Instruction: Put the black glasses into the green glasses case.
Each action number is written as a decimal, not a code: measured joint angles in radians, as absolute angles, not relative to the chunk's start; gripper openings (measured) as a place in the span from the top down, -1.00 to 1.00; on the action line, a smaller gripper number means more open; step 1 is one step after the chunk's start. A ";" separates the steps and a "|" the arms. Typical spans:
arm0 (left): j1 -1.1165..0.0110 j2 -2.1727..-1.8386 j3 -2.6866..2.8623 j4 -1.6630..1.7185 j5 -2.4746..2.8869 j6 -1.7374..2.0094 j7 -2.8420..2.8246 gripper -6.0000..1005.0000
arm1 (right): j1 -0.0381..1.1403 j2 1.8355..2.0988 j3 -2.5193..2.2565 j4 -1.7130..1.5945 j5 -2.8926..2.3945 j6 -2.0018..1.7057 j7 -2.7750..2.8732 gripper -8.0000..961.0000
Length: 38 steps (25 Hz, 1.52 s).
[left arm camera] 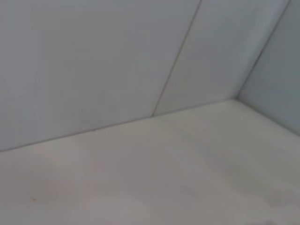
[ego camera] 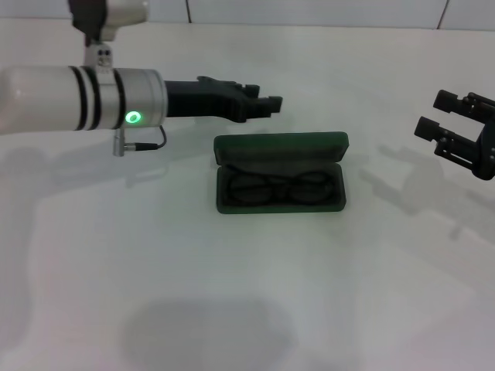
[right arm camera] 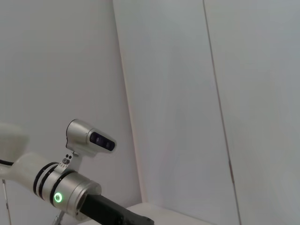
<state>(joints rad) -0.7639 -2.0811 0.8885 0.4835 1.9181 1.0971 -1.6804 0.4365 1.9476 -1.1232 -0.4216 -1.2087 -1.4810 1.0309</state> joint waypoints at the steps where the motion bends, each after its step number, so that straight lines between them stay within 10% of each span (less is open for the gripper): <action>1: -0.768 -2.082 0.904 0.484 1.919 1.090 -1.683 -0.12 | 0.434 1.948 -1.122 -0.421 -1.209 -1.480 1.031 0.12; 7: -0.777 -2.083 0.988 0.486 1.919 1.086 -1.700 -0.12 | 0.431 1.948 -1.120 -0.415 -1.210 -1.475 1.030 -0.20; 30: -0.574 -2.086 1.068 0.486 1.605 1.430 -1.158 -0.14 | 0.446 1.968 -1.151 -0.470 -1.284 -1.556 1.004 -0.27; 38: -0.379 -2.050 1.011 0.587 1.509 1.812 -1.015 -0.19 | 0.481 2.020 -1.173 -0.524 -1.409 -1.668 0.945 -0.37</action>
